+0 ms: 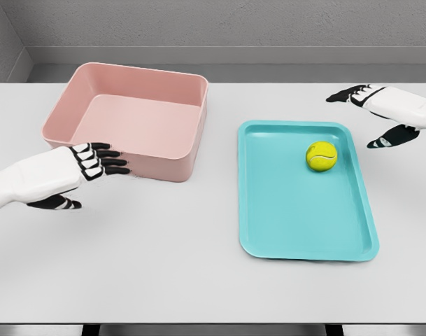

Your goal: Put the tennis from the blue tray into the pink basket with both arms

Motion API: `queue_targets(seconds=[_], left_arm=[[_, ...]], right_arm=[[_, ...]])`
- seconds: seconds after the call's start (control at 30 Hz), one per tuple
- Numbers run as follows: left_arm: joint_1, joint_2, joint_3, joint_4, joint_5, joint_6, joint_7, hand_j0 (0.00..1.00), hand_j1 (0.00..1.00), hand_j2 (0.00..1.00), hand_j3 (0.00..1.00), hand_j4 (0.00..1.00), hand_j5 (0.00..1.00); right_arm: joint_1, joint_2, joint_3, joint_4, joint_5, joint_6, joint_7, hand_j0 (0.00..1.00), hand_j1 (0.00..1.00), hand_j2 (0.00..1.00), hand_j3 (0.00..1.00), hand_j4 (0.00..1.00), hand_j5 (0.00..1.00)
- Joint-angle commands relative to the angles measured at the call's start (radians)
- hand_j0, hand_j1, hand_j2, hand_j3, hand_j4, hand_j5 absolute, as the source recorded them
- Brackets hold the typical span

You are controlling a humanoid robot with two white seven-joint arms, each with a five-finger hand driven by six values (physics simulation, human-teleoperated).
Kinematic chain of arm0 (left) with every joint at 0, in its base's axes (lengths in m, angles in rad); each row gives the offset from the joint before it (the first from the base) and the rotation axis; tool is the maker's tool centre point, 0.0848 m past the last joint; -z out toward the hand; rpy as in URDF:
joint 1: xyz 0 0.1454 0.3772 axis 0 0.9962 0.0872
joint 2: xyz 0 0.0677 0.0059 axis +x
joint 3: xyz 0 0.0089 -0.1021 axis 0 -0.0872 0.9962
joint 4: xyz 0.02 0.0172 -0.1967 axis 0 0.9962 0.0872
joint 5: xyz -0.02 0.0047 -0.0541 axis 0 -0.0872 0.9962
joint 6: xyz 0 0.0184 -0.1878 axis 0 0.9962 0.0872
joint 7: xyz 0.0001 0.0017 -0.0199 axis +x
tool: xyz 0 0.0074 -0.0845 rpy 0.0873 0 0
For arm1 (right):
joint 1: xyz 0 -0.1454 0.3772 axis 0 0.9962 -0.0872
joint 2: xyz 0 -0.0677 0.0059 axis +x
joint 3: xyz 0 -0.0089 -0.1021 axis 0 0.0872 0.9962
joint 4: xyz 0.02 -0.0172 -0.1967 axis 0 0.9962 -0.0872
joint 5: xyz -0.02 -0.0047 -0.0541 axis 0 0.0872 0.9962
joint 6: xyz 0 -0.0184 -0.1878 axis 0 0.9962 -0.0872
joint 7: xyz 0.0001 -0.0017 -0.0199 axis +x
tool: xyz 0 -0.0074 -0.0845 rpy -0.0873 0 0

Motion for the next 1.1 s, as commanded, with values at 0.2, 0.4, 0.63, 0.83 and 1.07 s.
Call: queue_targets(seconds=[0.2,0.4,0.63,0.83,1.07], left_arm=[[-0.018,0.028,-0.007,0.000,0.027,0.000,0.037,1.00,1.00,1.00,1.00,1.00,1.00],[-0.048,0.038,-0.008,-0.002,0.132,0.000,0.112,1.00,1.00,1.00,1.00,1.00,1.00],[-0.112,-0.097,-0.011,-0.002,0.132,0.000,0.139,1.00,1.00,1.00,1.00,1.00,1.00],[-0.091,-0.099,-0.010,-0.002,0.167,0.000,0.137,1.00,1.00,1.00,1.00,1.00,1.00],[-0.248,-0.105,-0.224,-0.002,0.145,0.000,0.126,1.00,1.00,1.00,1.00,1.00,1.00]], right_arm=[[-0.003,-0.013,0.042,-0.031,-0.006,-0.002,-0.003,1.00,1.00,1.00,1.00,1.00,1.00],[-0.005,0.004,0.073,-0.029,-0.005,0.012,0.001,1.00,1.00,1.00,1.00,1.00,1.00],[-0.009,0.043,0.085,-0.024,0.004,0.046,0.054,1.00,1.00,1.00,1.00,1.00,1.00],[-0.009,0.077,0.094,-0.015,0.037,0.090,0.055,1.00,1.00,1.00,1.00,1.00,1.00],[-0.012,0.119,0.111,0.037,0.038,0.092,0.067,1.00,1.00,1.00,1.00,1.00,1.00]])
